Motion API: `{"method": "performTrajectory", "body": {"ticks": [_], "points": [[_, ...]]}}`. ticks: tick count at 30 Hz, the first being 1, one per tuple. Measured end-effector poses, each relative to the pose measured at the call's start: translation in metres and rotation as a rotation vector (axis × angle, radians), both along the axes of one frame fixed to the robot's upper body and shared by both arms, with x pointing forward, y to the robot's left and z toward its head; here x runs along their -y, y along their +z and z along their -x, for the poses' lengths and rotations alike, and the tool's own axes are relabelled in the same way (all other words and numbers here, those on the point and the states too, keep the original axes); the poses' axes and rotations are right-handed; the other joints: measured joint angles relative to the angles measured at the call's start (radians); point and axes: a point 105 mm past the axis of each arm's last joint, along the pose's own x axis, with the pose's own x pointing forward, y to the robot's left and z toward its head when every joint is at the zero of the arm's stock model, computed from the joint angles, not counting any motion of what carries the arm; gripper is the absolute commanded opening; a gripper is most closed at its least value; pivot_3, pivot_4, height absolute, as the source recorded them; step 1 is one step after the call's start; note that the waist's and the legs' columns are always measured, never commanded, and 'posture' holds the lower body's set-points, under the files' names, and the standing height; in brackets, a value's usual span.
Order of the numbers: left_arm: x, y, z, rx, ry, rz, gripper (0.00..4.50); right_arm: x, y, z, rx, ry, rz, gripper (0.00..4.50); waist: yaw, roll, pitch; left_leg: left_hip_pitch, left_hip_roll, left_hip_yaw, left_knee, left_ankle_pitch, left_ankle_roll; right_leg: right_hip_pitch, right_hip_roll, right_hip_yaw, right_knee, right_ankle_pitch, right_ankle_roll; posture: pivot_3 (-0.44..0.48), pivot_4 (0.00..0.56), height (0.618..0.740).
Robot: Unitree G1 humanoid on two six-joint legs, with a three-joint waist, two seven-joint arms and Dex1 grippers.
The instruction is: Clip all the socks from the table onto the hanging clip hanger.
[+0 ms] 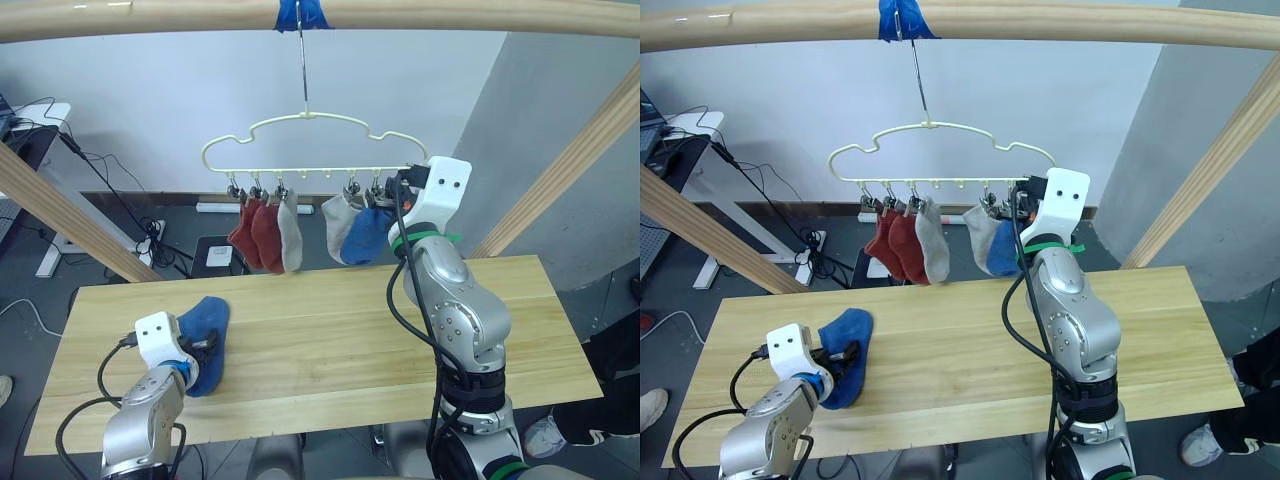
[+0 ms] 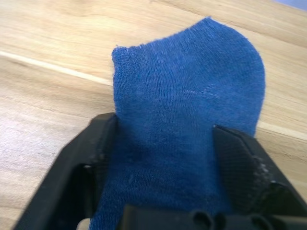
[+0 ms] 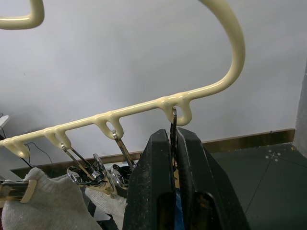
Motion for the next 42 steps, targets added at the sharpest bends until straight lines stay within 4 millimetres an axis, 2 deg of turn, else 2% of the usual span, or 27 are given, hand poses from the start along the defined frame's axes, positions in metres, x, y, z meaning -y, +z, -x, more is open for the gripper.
{"method": "performTrajectory", "body": {"ticks": [7, 9, 11, 13, 15, 17, 21, 23, 28, 36, 42], "points": [[0.005, 0.003, -0.003, 0.018, -0.068, -0.026, 1.35, 0.0, 0.0, 0.0, 0.0, 0.001, 0.001, 0.0, 0.0, 0.0, -0.001, 0.0, 0.0, 0.0, 0.0, 0.0, 0.0, 0.0, 0.0, 0.0, 0.0, 0.0, 0.0, -0.152, 0.227, 0.74], [0.011, 0.003, -0.004, 0.025, -0.13, -0.048, 0.83, 0.0, 0.0, 0.0, 0.0, 0.001, 0.001, 0.0, 0.0, 0.0, -0.001, 0.0, 0.0, 0.0, 0.0, 0.0, 0.0, 0.0, 0.0, 0.0, 0.0, 0.0, 0.0, -0.153, 0.229, 0.74], [0.024, 0.006, -0.008, 0.041, -0.239, -0.085, 0.31, 0.0, 0.0, 0.0, 0.0, 0.001, 0.001, 0.0, 0.001, 0.0, -0.001, -0.001, 0.0, 0.0, 0.0, 0.0, 0.0, 0.0, 0.0, 0.0, -0.001, 0.0, 0.0, -0.153, 0.229, 0.74], [0.044, 0.012, -0.015, 0.082, -0.371, -0.113, 0.03, 0.0, 0.0, 0.0, 0.0, 0.001, 0.001, 0.0, 0.002, 0.0, -0.001, -0.001, 0.0, 0.0, 0.0, 0.0, 0.0, 0.0, 0.0, 0.0, -0.001, 0.0, 0.0, -0.153, 0.229, 0.74], [0.077, 0.031, -0.03, 0.18, -0.571, -0.158, 0.03, 0.0, 0.0, 0.0, 0.0, 0.0, 0.001, 0.0, 0.005, 0.0, -0.001, -0.002, 0.0, 0.0, 0.0, 0.0, 0.0, -0.001, 0.0, 0.0, -0.001, 0.0, 0.0, -0.161, 0.233, 0.74], [0.113, 0.06, -0.043, 0.326, -0.746, -0.189, 0.03, 0.0, 0.0, 0.0, 0.0, 0.001, 0.001, 0.0, 0.003, 0.0, -0.001, -0.001, 0.0, 0.001, 0.0, 0.0, 0.0, -0.001, 0.0, 0.001, -0.001, 0.0, 0.0, -0.161, 0.233, 0.74], [0.17, 0.101, -0.048, 0.544, -1.03, -0.235, 0.03, 0.0, 0.0, 0.0, 0.001, -0.001, 0.001, 0.0, -0.004, 0.0, -0.001, -0.001, 0.0, 0.002, -0.002, 0.0, 0.0, -0.002, 0.001, 0.001, -0.001, 0.0, 0.0, -0.177, 0.235, 0.74], [0.192, 0.114, -0.047, 0.629, -1.125, -0.24, 0.03, 0.0, 0.001, 0.0, 0.002, 0.0, 0.001, 0.0, -0.01, 0.0, -0.001, -0.002, 0.001, 0.002, -0.002, 0.0, 0.0, -0.002, 0.001, 0.001, -0.001, 0.0, 0.0, -0.177, 0.235, 0.74], [0.233, 0.129, -0.054, 0.745, -1.223, -0.216, 0.03, 0.0, 0.002, 0.0, 0.006, -0.001, 0.001, 0.0, -0.018, 0.0, -0.001, -0.002, 0.0, 0.002, -0.001, 0.0, 0.0, -0.002, 0.001, 0.001, -0.001, 0.0, 0.0, -0.187, 0.233, 0.74], [0.25, 0.128, -0.073, 0.777, -1.15, -0.208, 0.03, 0.0, 0.003, 0.001, 0.011, -0.004, 0.0, 0.0, -0.024, 0.0, -0.001, -0.002, 0.0, 0.001, -0.001, 0.0, 0.0, -0.002, 0.001, 0.001, -0.001, 0.0, 0.0, -0.201, 0.232, 0.74], [0.246, 0.131, -0.081, 0.804, -1.077, -0.218, 0.03, 0.0, 0.004, 0.001, 0.012, -0.004, 0.0, 0.0, -0.024, 0.0, -0.001, -0.002, 0.0, 0.001, -0.001, 0.0, 0.0, -0.002, 0.001, 0.001, -0.001, 0.0, 0.0, -0.206, 0.234, 0.74]]}}
